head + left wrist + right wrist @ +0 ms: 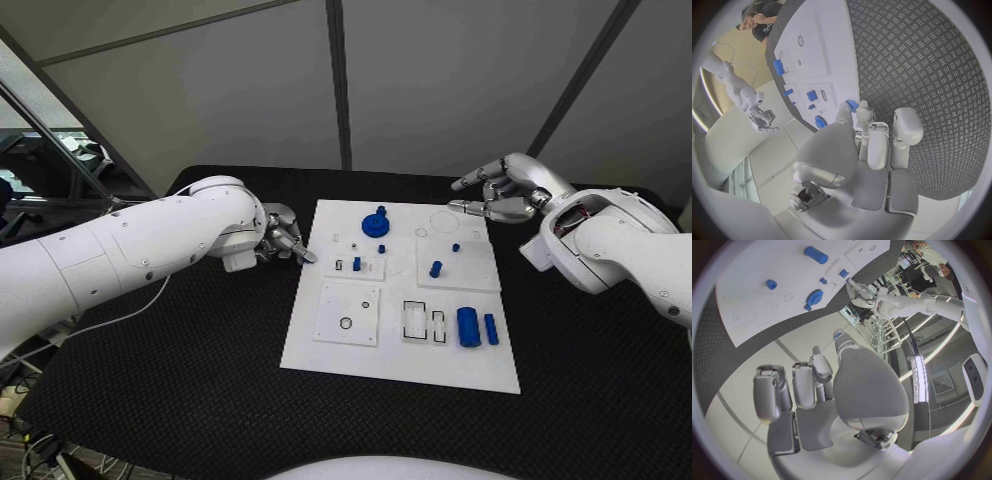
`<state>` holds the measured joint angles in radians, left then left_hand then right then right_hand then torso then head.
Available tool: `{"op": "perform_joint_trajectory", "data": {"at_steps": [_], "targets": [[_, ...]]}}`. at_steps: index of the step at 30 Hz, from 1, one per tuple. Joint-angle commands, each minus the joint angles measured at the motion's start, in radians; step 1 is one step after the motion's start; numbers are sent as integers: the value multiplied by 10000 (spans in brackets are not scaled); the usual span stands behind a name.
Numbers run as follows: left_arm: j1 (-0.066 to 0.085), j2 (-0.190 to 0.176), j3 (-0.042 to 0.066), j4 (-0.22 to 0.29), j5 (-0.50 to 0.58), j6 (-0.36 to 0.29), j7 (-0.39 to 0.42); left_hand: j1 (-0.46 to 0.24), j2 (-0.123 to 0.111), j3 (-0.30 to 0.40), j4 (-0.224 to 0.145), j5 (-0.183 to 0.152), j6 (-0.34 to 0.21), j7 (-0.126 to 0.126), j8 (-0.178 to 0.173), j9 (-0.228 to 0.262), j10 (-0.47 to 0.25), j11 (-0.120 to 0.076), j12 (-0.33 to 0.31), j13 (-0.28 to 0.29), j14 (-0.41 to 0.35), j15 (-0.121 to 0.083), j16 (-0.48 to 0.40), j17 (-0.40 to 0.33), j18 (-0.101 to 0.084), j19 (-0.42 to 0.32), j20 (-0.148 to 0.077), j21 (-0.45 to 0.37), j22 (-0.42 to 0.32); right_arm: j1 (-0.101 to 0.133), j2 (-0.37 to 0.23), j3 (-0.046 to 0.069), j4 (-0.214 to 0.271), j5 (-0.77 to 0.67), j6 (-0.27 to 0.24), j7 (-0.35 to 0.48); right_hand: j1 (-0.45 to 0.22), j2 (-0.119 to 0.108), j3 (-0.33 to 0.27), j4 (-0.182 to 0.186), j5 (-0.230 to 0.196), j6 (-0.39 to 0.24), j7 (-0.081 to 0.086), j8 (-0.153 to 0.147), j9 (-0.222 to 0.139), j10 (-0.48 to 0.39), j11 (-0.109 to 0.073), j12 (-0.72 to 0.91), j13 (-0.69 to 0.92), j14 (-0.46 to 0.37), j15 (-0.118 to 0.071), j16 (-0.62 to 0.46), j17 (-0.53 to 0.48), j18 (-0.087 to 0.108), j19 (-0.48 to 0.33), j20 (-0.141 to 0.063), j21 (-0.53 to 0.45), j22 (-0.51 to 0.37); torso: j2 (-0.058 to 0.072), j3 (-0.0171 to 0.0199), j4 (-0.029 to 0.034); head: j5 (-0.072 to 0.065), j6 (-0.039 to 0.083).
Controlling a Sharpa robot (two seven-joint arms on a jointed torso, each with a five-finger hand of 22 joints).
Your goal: Assemble the parts on the task board
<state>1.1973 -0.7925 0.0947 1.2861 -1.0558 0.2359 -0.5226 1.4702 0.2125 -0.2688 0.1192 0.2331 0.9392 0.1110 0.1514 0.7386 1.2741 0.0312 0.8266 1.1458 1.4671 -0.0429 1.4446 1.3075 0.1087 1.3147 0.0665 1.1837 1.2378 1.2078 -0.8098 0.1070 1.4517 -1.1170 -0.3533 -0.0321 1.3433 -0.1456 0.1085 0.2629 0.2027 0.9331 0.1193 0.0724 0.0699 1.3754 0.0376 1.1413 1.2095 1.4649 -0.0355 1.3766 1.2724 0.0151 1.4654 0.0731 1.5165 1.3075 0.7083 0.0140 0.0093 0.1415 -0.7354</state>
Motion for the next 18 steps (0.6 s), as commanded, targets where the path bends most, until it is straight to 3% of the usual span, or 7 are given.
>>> {"op": "perform_joint_trajectory", "data": {"at_steps": [1, 3, 7, 10, 11, 16, 18], "targets": [[-151, -87, -124, -162, 354, 388, -302, 268, 280, 1222, -1374, 118, 229, -71, 169, -2614, -31, -76, -24, -15, 613, 26, 63, 1432, -65, -30, 44, -60, 22, 14, -2, 6, 1, -14, 61, 55, -64, 35, 27, 15, -57, 74, 8, -61, -10, 14, -32, 53, 11, 431, -69, -16, 16, 34, 637, -43, -5, 1973, -2, 3, 7, 3, 24], [-146, -116, -124, -198, 526, 310, -238, 373, 378, 1437, -1699, -226, 362, -106, 334, -2573, -5, -107, -15, -42, 622, -4, 92, 1457, -60, -36, 15, -61, 39, 13, -1, 6, -6, -14, 64, 55, -64, 35, 27, 15, -57, 74, 8, -61, -10, 14, -32, 53, 11, 431, -69, -16, 16, 34, 637, -43, -5, 1973, -3, 5, 3, 13, 26], [-137, -166, -121, -257, 902, 90, -75, 239, 458, 1883, -2370, -359, 496, -178, 737, -2367, 79, -182, -59, -163, 636, -26, 137, 1490, -61, -54, -12, -66, 78, 10, 1, 6, -24, -13, 71, 57, -64, 35, 27, 15, -57, 74, 8, -61, -10, 14, -32, 53, 11, 431, -69, -16, 16, 34, 637, -43, -5, 1973, -1, 1, -2, 26, 49], [-128, -197, -98, -281, 1229, -31, 27, -52, 579, 2428, -2912, -1125, 534, -231, 1111, -2081, 149, -239, -100, -268, 639, -77, 149, 1495, -62, -81, -51, -83, 104, 8, 4, 6, -40, -10, 75, 59, -64, 35, 27, 15, -57, 74, 8, -61, -10, 14, -32, 53, 11, 431, -69, -16, 16, 34, 637, -43, -5, 1973, -3, 2, -7, 32, 58], [-125, -206, -80, -286, 1336, -61, 55, -182, 565, 2570, -3061, -1174, 557, -262, 1220, -2001, 159, -250, -111, -294, 639, -70, 151, 1494, -55, -95, -60, -100, 102, 7, 5, 6, -47, -8, 77, 60, -64, 35, 27, 15, -57, 74, 8, -61, -10, 14, -32, 53, 11, 431, -69, -16, 16, 34, 637, -43, -5, 1973, 0, 0, -8, 33, 61], [-94, -257, 6, -264, 1800, -130, 153, -1435, 417, 3705, -4048, -979, 381, -248, 1753, -1567, 210, -262, -104, -420, 640, -95, 160, 1485, -47, -132, -66, -164, 141, 3, 13, 6, -76, 5, 85, 64, -64, 35, 27, 15, -57, 74, 8, -61, -10, 14, -32, 53, 11, 431, -69, -16, 16, 34, 637, -43, -5, 1973, -3, 7, -9, 40, 80], [-66, -284, 36, -244, 1989, -130, 178, -1643, 320, 4023, -4096, -590, 405, -301, 1868, -1491, 187, -248, -112, -444, 638, -101, 156, 1478, -42, -140, -72, -181, 147, 2, 16, 6, -89, 9, 87, 65, -60, 44, 31, 8, -55, 83, 5, -58, -9, 18, -34, 58, 12, 432, -70, -16, 17, 35, 635, -44, -9, 1969, 1, 9, -7, 39, 89]]}}
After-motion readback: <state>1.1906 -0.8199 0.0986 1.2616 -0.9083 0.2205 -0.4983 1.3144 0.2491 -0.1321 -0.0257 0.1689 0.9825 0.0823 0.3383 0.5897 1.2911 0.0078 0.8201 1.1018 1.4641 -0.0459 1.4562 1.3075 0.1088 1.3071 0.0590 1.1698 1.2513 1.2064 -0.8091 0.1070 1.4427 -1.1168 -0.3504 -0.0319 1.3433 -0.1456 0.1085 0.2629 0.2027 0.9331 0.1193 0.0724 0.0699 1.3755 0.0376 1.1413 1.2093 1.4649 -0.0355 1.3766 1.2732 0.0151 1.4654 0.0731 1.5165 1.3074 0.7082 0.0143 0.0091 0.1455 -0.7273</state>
